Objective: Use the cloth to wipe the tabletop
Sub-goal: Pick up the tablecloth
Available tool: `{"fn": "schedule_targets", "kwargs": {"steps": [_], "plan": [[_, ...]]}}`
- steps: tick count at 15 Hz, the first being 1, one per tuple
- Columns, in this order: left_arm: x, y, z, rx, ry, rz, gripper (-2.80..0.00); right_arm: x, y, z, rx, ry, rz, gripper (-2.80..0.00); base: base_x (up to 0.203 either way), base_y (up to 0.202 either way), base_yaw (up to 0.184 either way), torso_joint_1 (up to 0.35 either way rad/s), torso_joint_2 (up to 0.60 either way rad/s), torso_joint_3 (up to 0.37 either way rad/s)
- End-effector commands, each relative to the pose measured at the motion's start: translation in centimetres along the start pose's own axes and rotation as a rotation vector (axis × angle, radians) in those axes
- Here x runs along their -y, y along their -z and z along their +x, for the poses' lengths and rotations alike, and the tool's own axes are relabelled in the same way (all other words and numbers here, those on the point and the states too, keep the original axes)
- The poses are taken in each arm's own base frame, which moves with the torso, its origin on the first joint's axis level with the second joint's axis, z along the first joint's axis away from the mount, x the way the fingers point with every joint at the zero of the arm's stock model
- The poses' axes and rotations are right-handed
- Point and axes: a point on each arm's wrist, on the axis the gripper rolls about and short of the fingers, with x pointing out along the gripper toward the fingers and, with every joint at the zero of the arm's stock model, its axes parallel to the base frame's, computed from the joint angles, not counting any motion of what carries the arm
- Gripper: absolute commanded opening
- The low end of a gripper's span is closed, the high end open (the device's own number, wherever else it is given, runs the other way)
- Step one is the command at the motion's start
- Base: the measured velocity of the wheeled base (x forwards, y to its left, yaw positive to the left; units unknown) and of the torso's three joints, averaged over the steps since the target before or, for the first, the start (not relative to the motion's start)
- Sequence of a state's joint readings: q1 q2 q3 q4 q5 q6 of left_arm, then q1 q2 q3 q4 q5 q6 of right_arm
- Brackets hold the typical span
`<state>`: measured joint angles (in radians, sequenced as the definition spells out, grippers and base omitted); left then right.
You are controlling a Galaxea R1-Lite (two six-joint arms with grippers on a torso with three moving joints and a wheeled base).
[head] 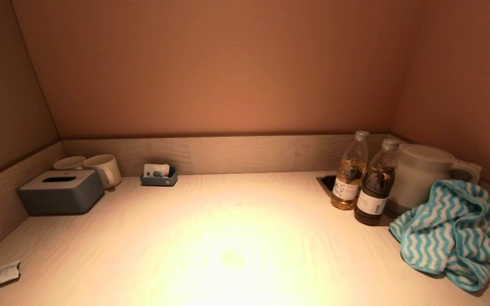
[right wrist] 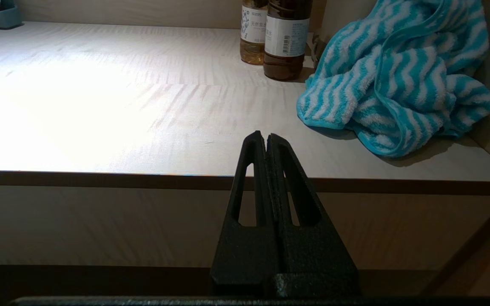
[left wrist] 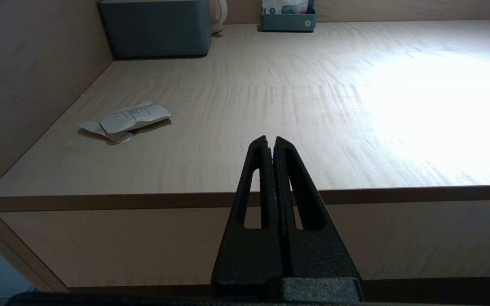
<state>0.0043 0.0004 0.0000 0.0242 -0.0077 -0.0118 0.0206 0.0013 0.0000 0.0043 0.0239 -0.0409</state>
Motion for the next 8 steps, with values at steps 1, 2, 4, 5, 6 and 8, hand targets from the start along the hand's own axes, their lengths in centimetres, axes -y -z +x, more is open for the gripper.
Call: {"fn": "schedule_targets", "kwargs": {"steps": [1,2,4,5,6,8], "plan": [[0.0,0.0,0.0,0.0,0.0,-0.001,-2.8,0.0,0.0,0.0,-0.001,-0.001,-0.001,-2.8,0.0,0.0,0.0,0.0,0.0,0.0],[0.0,0.0,0.0,0.0,0.0,-0.001,-2.8,0.0,0.0,0.0,0.0,-0.001,-0.001,-2.8,0.0,0.0,0.0,0.0,0.0,0.0],[0.0,0.0,0.0,0.0,0.0,-0.001,-2.8,0.0,-0.04,-0.01,0.001,-0.001,-0.001,-2.8,0.0,0.0,0.0,0.0,0.0,0.0],[0.0,0.0,0.0,0.0,0.001,-0.001,-2.8,0.0,-0.02,0.01,0.0,-0.003,-0.002,-2.8,0.0,0.0,0.0,0.0,0.0,0.0],[0.0,0.0,0.0,0.0,0.0,-0.001,-2.8,0.0,-0.03,0.01,0.001,0.0,-0.003,-2.8,0.0,0.0,0.0,0.0,0.0,0.0],[0.0,0.0,0.0,0.0,0.0,-0.001,-2.8,0.02,-0.05,0.01,0.002,0.005,-0.01,-2.8,0.0,0.0,0.0,0.0,0.0,0.0]]}}
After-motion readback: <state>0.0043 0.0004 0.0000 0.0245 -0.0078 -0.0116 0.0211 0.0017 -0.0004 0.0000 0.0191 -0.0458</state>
